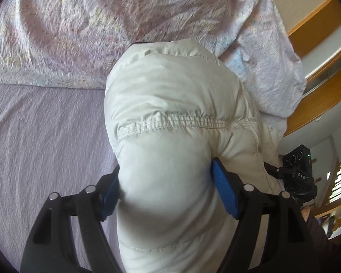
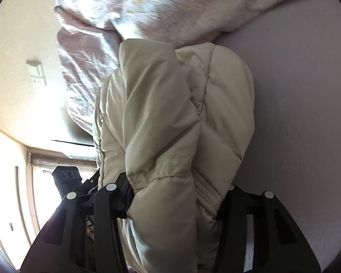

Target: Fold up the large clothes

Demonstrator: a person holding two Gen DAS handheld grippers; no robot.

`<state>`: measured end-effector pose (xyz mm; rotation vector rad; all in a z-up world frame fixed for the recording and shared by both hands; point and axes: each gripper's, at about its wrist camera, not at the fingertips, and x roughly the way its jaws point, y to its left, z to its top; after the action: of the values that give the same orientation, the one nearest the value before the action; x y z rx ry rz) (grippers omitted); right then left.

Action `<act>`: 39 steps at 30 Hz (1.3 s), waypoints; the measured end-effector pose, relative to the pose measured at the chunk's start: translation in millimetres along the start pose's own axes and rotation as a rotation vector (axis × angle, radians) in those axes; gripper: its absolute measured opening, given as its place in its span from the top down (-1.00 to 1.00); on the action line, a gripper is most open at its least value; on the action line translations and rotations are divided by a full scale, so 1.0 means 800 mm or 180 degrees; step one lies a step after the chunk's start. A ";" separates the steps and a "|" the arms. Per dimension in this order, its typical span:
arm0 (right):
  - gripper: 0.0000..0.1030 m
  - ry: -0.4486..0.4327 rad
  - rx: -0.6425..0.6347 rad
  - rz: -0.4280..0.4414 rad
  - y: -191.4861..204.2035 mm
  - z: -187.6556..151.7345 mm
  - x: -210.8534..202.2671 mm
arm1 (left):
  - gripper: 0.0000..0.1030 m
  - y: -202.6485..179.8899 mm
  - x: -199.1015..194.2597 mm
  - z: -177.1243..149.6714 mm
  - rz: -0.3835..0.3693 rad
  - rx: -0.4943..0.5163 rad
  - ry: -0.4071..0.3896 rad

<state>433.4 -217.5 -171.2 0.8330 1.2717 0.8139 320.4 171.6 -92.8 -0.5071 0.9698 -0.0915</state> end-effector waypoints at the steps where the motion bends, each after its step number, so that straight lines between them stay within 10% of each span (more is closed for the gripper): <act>1: -0.06 -0.0042 0.0029 -0.0014 -0.005 -0.005 -0.003 | -0.51 -0.003 0.001 0.001 0.0039 0.0033 -0.0010; 7: -0.51 -0.0233 -0.0261 -0.0578 0.018 -0.026 -0.028 | -0.71 -0.028 0.000 0.007 0.0447 0.0233 -0.0092; 15: -0.61 -0.0927 -0.0881 -0.1277 0.067 -0.048 -0.113 | -0.76 -0.052 -0.028 0.001 0.0823 0.0392 -0.0267; 23: 0.17 -0.1025 -0.1716 -0.1630 0.135 -0.067 -0.079 | -0.85 -0.109 -0.022 -0.012 0.1009 0.0703 -0.0576; 39: 0.16 -0.0752 -0.1512 -0.2023 0.117 -0.045 0.019 | -0.97 -0.111 0.025 -0.024 0.1142 0.0870 -0.0610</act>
<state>394.4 -157.0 -99.6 0.1132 0.9851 0.4504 329.5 80.1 -76.9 -0.0838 0.8310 0.1438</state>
